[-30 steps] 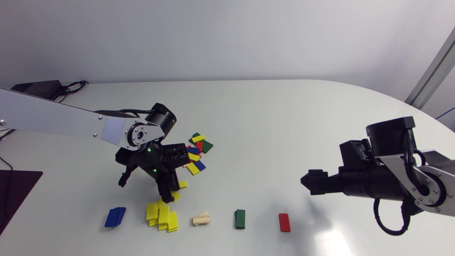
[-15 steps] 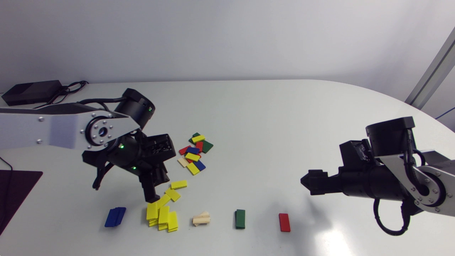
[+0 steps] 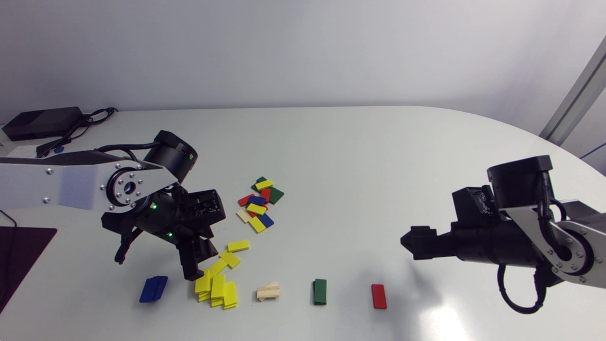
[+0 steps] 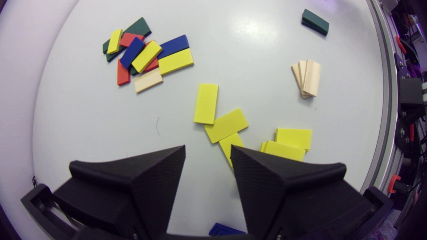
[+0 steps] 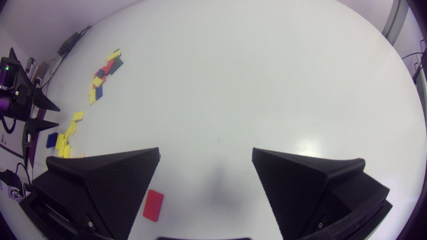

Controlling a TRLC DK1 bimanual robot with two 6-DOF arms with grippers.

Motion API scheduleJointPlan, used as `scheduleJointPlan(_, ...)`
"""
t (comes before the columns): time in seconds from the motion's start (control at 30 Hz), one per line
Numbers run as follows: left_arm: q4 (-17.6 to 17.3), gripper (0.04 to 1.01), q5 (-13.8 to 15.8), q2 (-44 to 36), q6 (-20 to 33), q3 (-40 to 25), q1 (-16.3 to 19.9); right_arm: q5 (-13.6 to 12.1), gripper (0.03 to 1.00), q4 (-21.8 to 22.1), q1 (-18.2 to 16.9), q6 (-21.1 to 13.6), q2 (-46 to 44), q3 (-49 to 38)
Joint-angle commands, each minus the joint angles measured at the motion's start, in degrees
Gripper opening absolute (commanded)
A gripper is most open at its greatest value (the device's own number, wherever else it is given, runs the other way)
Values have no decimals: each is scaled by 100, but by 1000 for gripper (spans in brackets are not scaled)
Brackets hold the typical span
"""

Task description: Take domino bricks one by one from the mixed stack on the table and place each onto the existing stack of the same color.

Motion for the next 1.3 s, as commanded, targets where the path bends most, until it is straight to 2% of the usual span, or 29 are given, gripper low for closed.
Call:
scheduleJointPlan(0.0,31,790,-27,267,-142,-7,-95,48,974,54,-6,-26,32,-168)
scheduleJointPlan(0.07,13,820,-27,505,-318,143,-200,48,974,54,-6,-26,32,-168)
scheduleJointPlan(0.17,84,877,-36,777,-318,231,-350,48,974,46,-15,-26,14,-168)
scheduleJointPlan(0.27,92,877,-45,979,-327,486,-288,39,974,-7,-23,-9,-12,-142)
scheduleJointPlan(0.37,57,877,-45,742,-327,538,-174,65,974,-244,3,106,-47,25)
scheduleJointPlan(0.5,57,887,-45,285,-336,626,55,65,974,-411,311,106,-126,245)
scheduleJointPlan(0.63,48,887,-36,311,-371,697,107,215,974,-394,548,79,-47,280)
scheduleJointPlan(0.77,57,887,-27,487,-441,653,55,250,974,-420,671,26,-65,297)
scheduleJointPlan(0.87,66,887,-9,461,-485,653,90,311,974,-631,996,26,-30,482)
scheduleJointPlan(0.97,66,887,17,285,-529,582,274,426,974,-851,1532,35,454,930)
scheduleJointPlan(1.1,110,889,105,-14,-547,371,617,865,974,-930,2209,-9,1297,1677)
scheduleJointPlan(1.2,128,889,307,-198,-556,204,969,1208,974,-1132,2745,-246,2106,2398)
scheduleJointPlan(1.23,233,889,342,-269,-556,99,1083,1313,974,-1176,2886,-404,2405,2662)
scheduleJointPlan(1.27,347,889,342,-313,-547,-7,1144,1542,974,-1273,3044,-589,2660,2890)
